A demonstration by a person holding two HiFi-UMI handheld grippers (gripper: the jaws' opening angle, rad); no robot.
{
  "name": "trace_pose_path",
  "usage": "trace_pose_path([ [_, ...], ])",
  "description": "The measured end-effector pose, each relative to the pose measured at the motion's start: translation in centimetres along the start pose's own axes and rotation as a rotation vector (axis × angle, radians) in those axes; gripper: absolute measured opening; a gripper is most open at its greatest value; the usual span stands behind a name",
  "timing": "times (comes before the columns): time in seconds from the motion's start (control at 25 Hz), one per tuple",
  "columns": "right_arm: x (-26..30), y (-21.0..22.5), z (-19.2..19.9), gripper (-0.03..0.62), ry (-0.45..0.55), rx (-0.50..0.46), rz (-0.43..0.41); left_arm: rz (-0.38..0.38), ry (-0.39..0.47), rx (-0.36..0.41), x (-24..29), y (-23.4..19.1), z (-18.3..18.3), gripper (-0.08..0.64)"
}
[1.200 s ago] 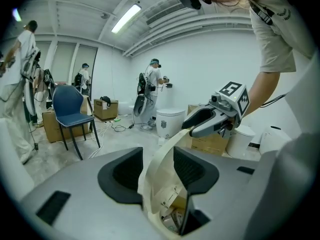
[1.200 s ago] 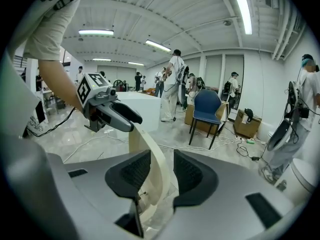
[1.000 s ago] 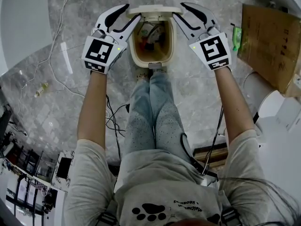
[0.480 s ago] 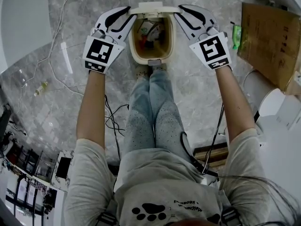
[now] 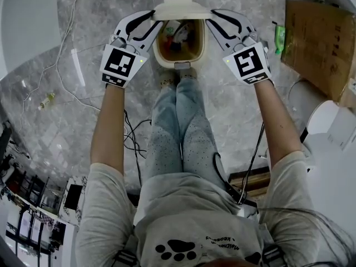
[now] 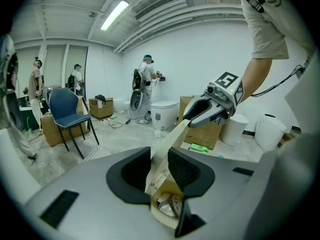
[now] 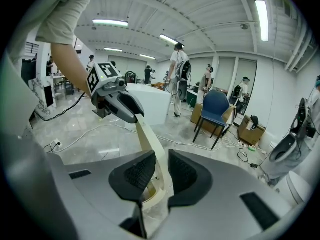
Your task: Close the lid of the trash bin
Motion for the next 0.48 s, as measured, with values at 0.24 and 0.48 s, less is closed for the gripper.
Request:
trace_pose_path([
  [0.24, -0.8, -1.8, 1.1, 0.097, -0.009, -0.018, 0.009, 0.011, -0.003, 0.013, -0.7, 1.8, 1.0, 0.12],
  [0.48, -1.3, -3.6, 1.8, 0.103, -0.018, -0.03, 0.011, 0.018, -0.003, 0.028, -1.5, 3.3, 2.0, 0.121],
])
Point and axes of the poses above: the fingertips, and each gripper's own axes: x forward along the fingers, y to its right, z out of its underside, the point moved 1 cm from there along -x, backward along the fingers, and after that the axes turned 3 degrees about x, right-handed, at the moved point
